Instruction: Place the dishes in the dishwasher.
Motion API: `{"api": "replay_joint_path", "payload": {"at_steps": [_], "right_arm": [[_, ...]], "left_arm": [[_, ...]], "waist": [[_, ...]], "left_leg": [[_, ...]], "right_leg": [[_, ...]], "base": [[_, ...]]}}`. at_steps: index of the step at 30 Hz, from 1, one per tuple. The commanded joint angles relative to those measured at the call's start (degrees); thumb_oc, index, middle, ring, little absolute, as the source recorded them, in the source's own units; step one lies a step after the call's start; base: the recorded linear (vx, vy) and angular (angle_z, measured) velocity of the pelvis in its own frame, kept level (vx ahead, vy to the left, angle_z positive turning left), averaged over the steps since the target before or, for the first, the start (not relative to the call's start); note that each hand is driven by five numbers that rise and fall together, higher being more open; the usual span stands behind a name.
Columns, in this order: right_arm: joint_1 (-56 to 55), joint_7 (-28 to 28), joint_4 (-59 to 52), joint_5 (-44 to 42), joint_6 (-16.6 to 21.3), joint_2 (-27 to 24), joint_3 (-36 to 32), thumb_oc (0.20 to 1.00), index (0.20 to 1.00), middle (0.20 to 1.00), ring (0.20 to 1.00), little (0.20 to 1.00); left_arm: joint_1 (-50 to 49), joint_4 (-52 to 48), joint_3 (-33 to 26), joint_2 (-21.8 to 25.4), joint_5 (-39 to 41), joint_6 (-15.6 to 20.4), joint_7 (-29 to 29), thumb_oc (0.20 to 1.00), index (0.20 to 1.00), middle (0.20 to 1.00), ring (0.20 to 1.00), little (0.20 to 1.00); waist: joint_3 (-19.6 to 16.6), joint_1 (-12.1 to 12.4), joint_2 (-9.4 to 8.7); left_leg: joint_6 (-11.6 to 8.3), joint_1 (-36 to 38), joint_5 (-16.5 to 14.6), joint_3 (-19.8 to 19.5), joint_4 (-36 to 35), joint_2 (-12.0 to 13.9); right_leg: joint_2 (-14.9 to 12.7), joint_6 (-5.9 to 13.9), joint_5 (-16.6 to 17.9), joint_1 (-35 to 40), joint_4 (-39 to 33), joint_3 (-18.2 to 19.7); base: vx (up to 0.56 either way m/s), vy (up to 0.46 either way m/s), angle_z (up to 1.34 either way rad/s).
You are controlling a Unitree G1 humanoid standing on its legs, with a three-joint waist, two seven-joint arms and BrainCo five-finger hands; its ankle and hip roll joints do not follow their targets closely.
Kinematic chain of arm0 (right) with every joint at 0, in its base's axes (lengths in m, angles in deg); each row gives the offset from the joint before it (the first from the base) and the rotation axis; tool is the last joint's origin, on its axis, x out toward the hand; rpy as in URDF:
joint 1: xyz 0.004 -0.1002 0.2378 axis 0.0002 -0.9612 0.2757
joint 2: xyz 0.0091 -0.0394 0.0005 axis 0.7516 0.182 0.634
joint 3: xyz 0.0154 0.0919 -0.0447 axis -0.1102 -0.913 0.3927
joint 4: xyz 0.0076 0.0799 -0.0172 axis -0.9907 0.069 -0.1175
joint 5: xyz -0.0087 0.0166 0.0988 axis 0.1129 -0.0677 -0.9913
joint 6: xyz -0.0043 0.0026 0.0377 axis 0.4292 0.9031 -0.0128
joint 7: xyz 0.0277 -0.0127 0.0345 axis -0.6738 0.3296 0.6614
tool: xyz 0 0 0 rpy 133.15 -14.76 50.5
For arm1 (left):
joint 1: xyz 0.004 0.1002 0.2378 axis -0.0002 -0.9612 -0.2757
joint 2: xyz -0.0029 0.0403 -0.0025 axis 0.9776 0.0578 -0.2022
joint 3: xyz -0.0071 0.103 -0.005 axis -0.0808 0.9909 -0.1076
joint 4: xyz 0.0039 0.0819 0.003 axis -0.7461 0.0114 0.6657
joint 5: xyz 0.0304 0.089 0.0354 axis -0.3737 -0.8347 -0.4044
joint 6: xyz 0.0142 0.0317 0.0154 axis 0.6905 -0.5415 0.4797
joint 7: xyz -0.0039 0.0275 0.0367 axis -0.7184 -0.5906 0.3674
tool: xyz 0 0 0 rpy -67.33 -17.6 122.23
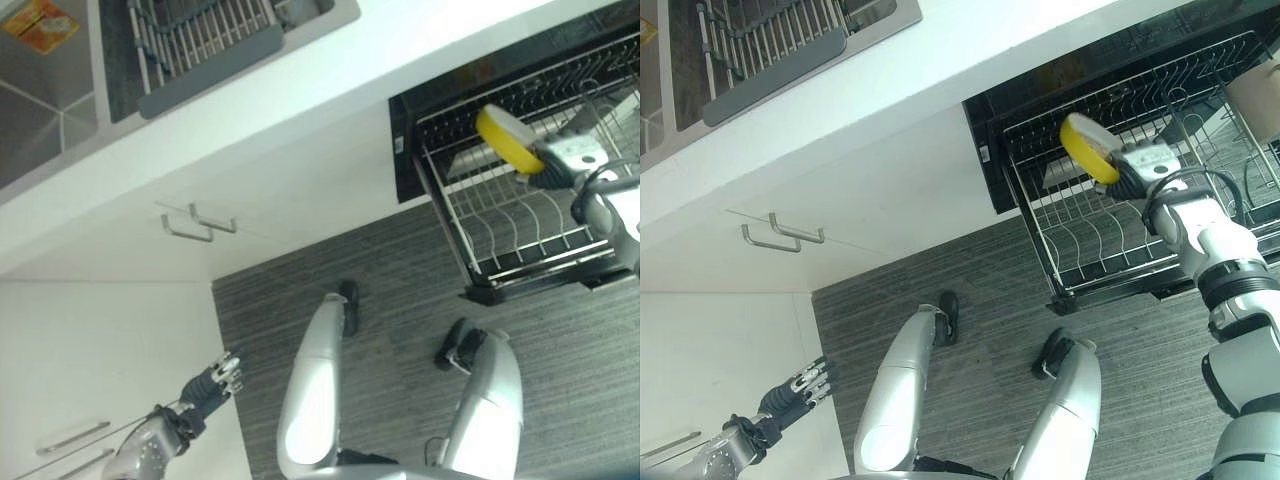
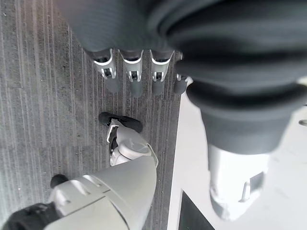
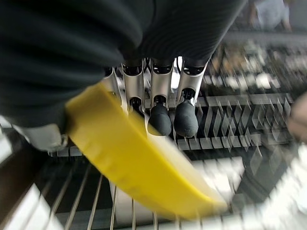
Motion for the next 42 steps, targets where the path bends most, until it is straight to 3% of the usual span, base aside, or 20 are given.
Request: {"api": "replay_joint_path", "payload": {"at_steps": [1,4,7,8,9,10,13,14,20,23,26,33,39,42], "right_arm": [[-3.8,-7.8,4.9,-3.0,0.6,3.7,1.7,0.200,0.200,0.200,0.200,0.200],[-5.3,-11.1,6.8,-2.5,0.1,5.6,0.8,0.200,0.200,0.200,0.200,0.200],[-7.2,-12.2,9.0,-4.0,-3.0,7.8,-0.1,0.200,0.200,0.200,0.200,0.200],[-7.1,-12.3,9.5,-4.7,-3.4,8.1,-0.4,0.385,0.385,0.385,0.385,0.385],[-7.5,-12.8,9.9,-4.5,-3.5,8.8,-2.0,0.768,0.768,0.768,0.768,0.768],[-8.0,-12.6,10.3,-4.9,-3.6,10.0,-2.9,1.000,1.000,1.000,1.000,1.000],[-6.3,-15.3,9.7,-9.1,-5.9,13.4,-2.8,1.000,1.000,1.000,1.000,1.000],[-6.4,-15.5,9.1,-11.1,-6.3,14.5,-2.4,1.000,1.000,1.000,1.000,1.000],[-7.1,-13.1,7.5,-13.3,-5.9,16.5,-1.8,1.000,1.000,1.000,1.000,1.000],[-9.4,-10.2,4.6,-25.2,-7.0,17.9,-4.0,1.000,1.000,1.000,1.000,1.000],[-11.3,-7.7,-0.2,-34.1,-7.6,18.3,-7.9,1.000,1.000,1.000,1.000,1.000],[-23.3,-3.8,-28.4,-50.9,-13.0,19.7,-22.0,1.000,1.000,1.000,1.000,1.000],[-34.7,-4.3,-47.8,-60.8,-11.9,23.7,-34.1,1.000,1.000,1.000,1.000,1.000],[-35.8,-1.2,-57.8,-65.4,-10.7,22.7,-41.3,1.000,1.000,1.000,1.000,1.000]], "left_arm": [[-0.7,0.1,0.0,2.3,1.9,0.8,0.9,1.000,1.000,1.000,1.000,1.000],[-0.3,0.4,-0.1,2.1,1.5,0.7,0.9,1.000,1.000,1.000,1.000,1.000],[0.3,0.3,-0.1,2.4,1.1,0.0,1.1,1.000,1.000,1.000,1.000,1.000],[0.4,0.5,-0.1,2.4,1.0,0.1,0.9,1.000,1.000,1.000,1.000,1.000],[0.5,0.0,0.6,1.8,1.1,0.0,2.2,1.000,1.000,1.000,1.000,1.000],[0.9,0.1,1.0,1.2,0.4,0.0,3.1,1.000,1.000,1.000,1.000,1.000],[5.9,7.4,1.6,-2.0,-3.5,2.5,6.1,1.000,1.000,1.000,1.000,1.000],[9.1,11.2,2.2,-3.1,-4.3,3.8,8.6,1.000,1.000,1.000,1.000,1.000],[14.6,14.9,4.2,-4.4,-3.6,3.9,13.6,1.000,1.000,1.000,1.000,1.000],[17.4,16.1,5.5,-5.7,-2.0,3.3,17.4,1.000,1.000,1.000,1.000,1.000],[17.8,15.8,5.8,-6.8,-1.0,3.0,19.4,1.000,1.000,1.000,1.000,1.000],[15.9,11.2,4.1,-9.1,1.4,1.8,25.8,1.000,1.000,1.000,1.000,1.000],[15.1,7.0,3.7,-11.6,3.7,1.4,31.6,1.000,1.000,1.000,1.000,1.000],[15.3,6.0,3.8,-12.9,4.5,1.0,34.1,1.000,1.000,1.000,1.000,1.000]], "waist": [[1.4,1.7,-0.51],[1.6,1.7,-0.45],[1.6,1.8,-0.47],[1.6,1.9,-0.47],[1.5,2.0,-0.55],[1.2,2.1,-0.91],[-0.1,2.0,-3.81],[-0.9,1.5,-5.65],[-1.7,0.0,-7.61],[-2.1,-1.7,-8.36],[-2.3,-3.0,-8.47],[-2.2,-7.4,-10.01],[-2.4,-10.7,-11.02],[-2.8,-12.5,-11.30]], "left_leg": [[2.36,1.6,-9.1,-3.5,2.2,0.5],[2.47,1.7,-9.1,-3.3,2.1,0.5],[2.47,1.7,-9.0,-3.2,2.2,0.4],[2.49,1.7,-9.0,-3.2,2.3,0.5],[2.70,1.6,-8.9,-3.1,2.4,0.4],[2.82,1.5,-9.1,-3.0,2.7,0.5],[2.93,-0.1,-10.2,-3.9,5.9,1.3],[3.05,-0.8,-10.5,-4.4,6.7,1.8],[3.15,-1.7,-11.0,-4.9,8.2,2.6],[2.93,-1.3,-11.1,-4.8,8.4,3.2],[2.75,-0.8,-11.1,-4.5,8.2,3.5],[2.33,3.1,-9.8,-3.4,4.4,5.0],[1.84,8.9,-6.8,-1.2,-3.4,6.0],[0.77,13.4,-4.6,1.0,-9.2,6.1]], "right_leg": [[0.1,-0.91,0.1,1.5,-3.5,-0.1],[0.0,-0.92,0.1,1.7,-3.6,-0.2],[-0.1,-0.94,0.2,1.9,-3.6,-0.3],[-0.1,-0.95,0.2,1.8,-3.5,-0.2],[0.0,-0.69,0.5,1.9,-3.6,-0.1],[0.0,-0.58,0.5,1.8,-3.3,0.0],[0.8,-0.98,0.2,0.8,-1.2,0.1],[1.5,-1.13,0.2,0.3,-0.7,-0.1],[2.7,-1.36,0.1,-0.5,0.2,0.0],[3.3,-1.46,0.0,-0.3,0.2,0.6],[3.6,-1.48,0.0,0.0,0.0,1.1],[5.2,-0.82,1.0,3.2,-3.1,2.4],[6.5,0.45,3.3,8.3,-9.8,2.6],[7.3,0.90,4.6,12.3,-15.1,2.1]], "base": [[0.00,0.000,0.00],[0.00,0.000,0.00],[0.00,0.000,0.00],[0.02,-0.016,0.04],[0.04,-0.025,0.02],[0.10,-0.075,0.01],[0.12,-0.170,0.02],[0.09,-0.188,-0.03],[0.03,-0.072,-0.07],[0.04,-0.004,-0.04],[0.03,0.041,-0.02],[0.03,0.036,-0.09],[0.02,0.042,-0.23],[-0.03,0.049,-0.16]]}}
